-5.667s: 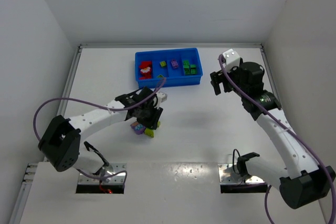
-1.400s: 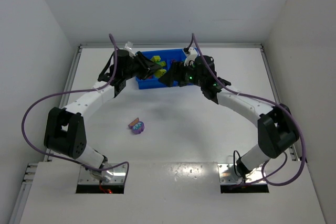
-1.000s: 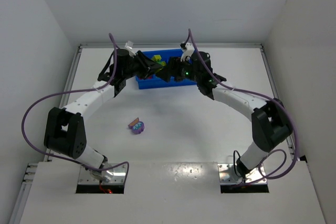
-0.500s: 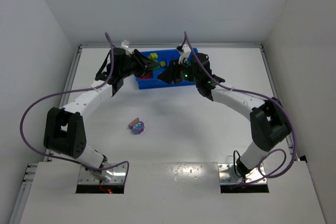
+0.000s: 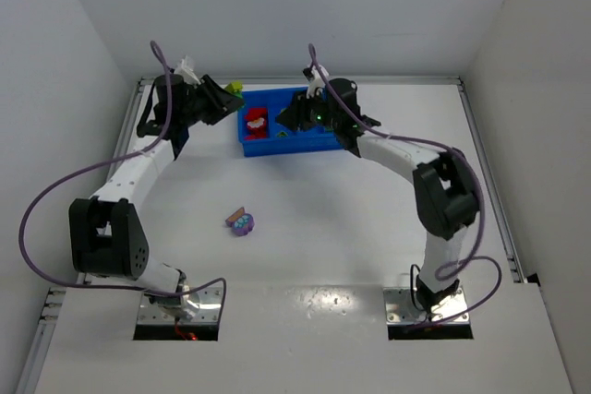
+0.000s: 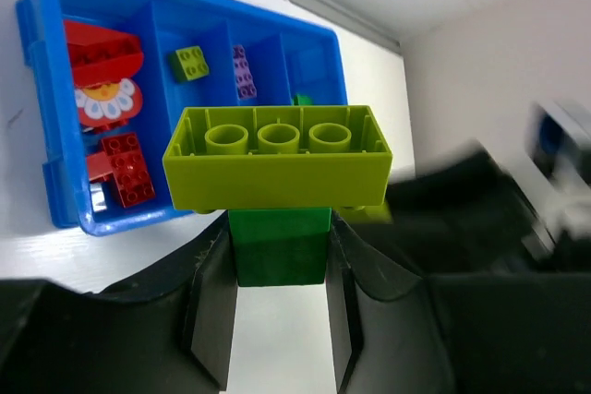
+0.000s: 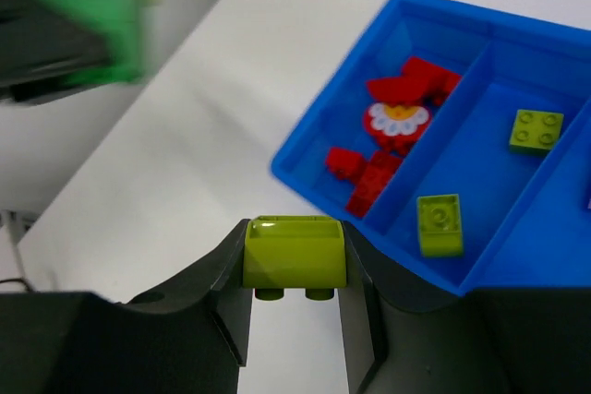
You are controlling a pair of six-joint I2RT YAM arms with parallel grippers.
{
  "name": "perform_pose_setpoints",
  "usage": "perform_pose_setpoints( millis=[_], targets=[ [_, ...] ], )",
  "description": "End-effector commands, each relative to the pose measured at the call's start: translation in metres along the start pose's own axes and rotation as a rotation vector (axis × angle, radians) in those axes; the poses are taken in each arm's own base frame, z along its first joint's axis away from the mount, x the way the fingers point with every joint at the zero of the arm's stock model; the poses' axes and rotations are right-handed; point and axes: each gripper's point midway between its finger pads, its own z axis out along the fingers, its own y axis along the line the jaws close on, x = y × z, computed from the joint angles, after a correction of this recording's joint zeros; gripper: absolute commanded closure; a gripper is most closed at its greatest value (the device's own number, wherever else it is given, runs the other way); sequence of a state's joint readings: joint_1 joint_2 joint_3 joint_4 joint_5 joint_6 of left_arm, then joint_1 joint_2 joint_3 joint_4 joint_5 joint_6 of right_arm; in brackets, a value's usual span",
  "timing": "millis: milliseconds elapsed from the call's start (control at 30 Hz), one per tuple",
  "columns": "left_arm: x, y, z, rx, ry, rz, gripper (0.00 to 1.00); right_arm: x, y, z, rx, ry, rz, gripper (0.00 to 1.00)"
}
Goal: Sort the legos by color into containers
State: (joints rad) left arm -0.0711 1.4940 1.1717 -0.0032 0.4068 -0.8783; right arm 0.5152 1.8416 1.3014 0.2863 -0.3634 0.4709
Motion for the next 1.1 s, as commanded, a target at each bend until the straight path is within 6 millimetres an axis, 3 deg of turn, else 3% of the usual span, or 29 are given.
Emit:
perform_pose_setpoints(
  millis=[0, 33, 67, 100, 133, 167, 200, 300, 333, 400, 433, 500, 533, 633, 733, 767, 933, 1067],
  targets=[
    [-0.003, -0.037, -0.028, 0.128, -0.005, 0.195, 1.0, -0.009, -0.025, 0.028, 0.022, -0.014, 0.009, 1.0],
    [0.0, -0.035, -0.03, 0.135, -0.001, 0.246, 1.0, -0.027, -0.03, 0.036, 0.022, -0.043, 0.009, 1.0],
    [0.001, -0.037, -0.034, 0.141, 0.007, 0.269, 1.0, -0.005, -0.045, 0.052, 0.038, 0.003, 0.03, 1.0],
    [0.003, -0.039, -0.037, 0.15, 0.014, 0.288, 1.0, -0.017, -0.05, 0.059, 0.038, -0.001, 0.032, 1.0],
    [0.003, -0.042, -0.042, 0.163, 0.013, 0.335, 1.0, -0.014, -0.055, 0.066, 0.042, 0.011, 0.037, 0.99],
    [0.006, -0.041, -0.043, 0.166, 0.023, 0.348, 1.0, 0.004, -0.064, 0.077, 0.045, 0.046, 0.062, 0.97],
    [0.007, -0.04, -0.045, 0.16, 0.031, 0.358, 1.0, -0.005, -0.069, 0.081, 0.052, 0.039, 0.063, 0.95],
    [0.012, -0.035, -0.047, 0.171, 0.056, 0.393, 1.0, 0.002, -0.08, 0.093, 0.068, 0.056, 0.059, 0.7],
    [0.015, -0.035, -0.048, 0.183, 0.07, 0.417, 1.0, 0.005, -0.082, 0.095, 0.072, 0.066, 0.064, 0.51],
    [0.026, -0.031, -0.047, 0.205, 0.12, 0.433, 1.0, 0.004, -0.083, 0.097, 0.072, 0.066, 0.065, 0.37],
    [0.027, -0.031, -0.048, 0.221, 0.124, 0.477, 1.0, 0.005, -0.078, 0.096, 0.046, 0.075, 0.066, 0.22],
    [0.041, -0.025, -0.046, 0.253, 0.199, 0.506, 1.0, 0.0, -0.074, 0.091, 0.012, 0.07, 0.085, 0.15],
    [0.042, -0.029, -0.048, 0.277, 0.207, 0.542, 1.0, -0.015, -0.064, 0.082, -0.029, 0.049, 0.082, 0.13],
    [0.052, -0.016, -0.045, 0.276, 0.258, 0.577, 1.0, -0.032, -0.049, 0.061, -0.115, 0.036, 0.121, 0.12],
    [0.064, -0.011, -0.043, 0.28, 0.297, 0.667, 1.0, -0.057, -0.028, 0.023, -0.236, 0.018, 0.196, 0.12],
    [0.071, -0.011, -0.041, 0.271, 0.312, 0.701, 1.0, -0.075, -0.021, 0.006, -0.268, -0.002, 0.234, 0.12],
    [0.091, -0.02, -0.035, 0.266, 0.33, 0.838, 1.0, -0.069, 0.017, -0.037, -0.427, 0.099, 0.346, 0.12],
    [0.108, -0.026, -0.03, 0.238, 0.349, 0.956, 1.0, -0.05, 0.043, -0.055, -0.492, 0.198, 0.424, 0.11]
  ],
)
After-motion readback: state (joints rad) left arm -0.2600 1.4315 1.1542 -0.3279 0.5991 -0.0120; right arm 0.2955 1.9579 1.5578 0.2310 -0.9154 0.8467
